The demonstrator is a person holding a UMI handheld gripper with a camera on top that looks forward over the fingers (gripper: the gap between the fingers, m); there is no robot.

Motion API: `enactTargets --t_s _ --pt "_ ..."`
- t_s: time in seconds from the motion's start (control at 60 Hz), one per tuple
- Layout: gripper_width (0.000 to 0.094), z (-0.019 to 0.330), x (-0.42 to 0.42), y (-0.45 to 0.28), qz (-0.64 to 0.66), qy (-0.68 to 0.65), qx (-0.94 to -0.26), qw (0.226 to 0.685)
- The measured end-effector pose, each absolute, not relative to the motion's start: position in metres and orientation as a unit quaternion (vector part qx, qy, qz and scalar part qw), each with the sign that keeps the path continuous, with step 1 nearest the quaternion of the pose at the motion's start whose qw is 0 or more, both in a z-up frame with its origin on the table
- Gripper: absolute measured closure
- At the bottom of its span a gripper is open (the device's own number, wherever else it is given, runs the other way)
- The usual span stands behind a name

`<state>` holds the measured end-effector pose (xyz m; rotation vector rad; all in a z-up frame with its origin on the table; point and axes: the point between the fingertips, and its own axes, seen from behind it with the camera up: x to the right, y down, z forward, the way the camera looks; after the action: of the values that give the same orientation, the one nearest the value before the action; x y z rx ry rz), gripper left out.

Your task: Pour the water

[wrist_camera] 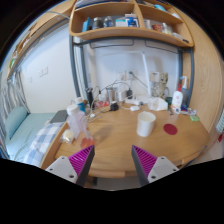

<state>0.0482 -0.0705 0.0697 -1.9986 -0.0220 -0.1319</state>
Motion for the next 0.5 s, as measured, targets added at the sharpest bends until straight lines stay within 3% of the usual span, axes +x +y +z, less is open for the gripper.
enactTargets --t_s 0.083,0.3,0.5 --pt "0.0185 0.049 0.023 -0.063 -0.055 -0.031 -0.844 0.533" --pt "0.0180 0.035 -0.030 -0.010 -0.054 -0.066 -0.827 0.556" --pt "0.0181 0.045 -0.051 0.047 -0.092 -0.077 -0.795 0.595"
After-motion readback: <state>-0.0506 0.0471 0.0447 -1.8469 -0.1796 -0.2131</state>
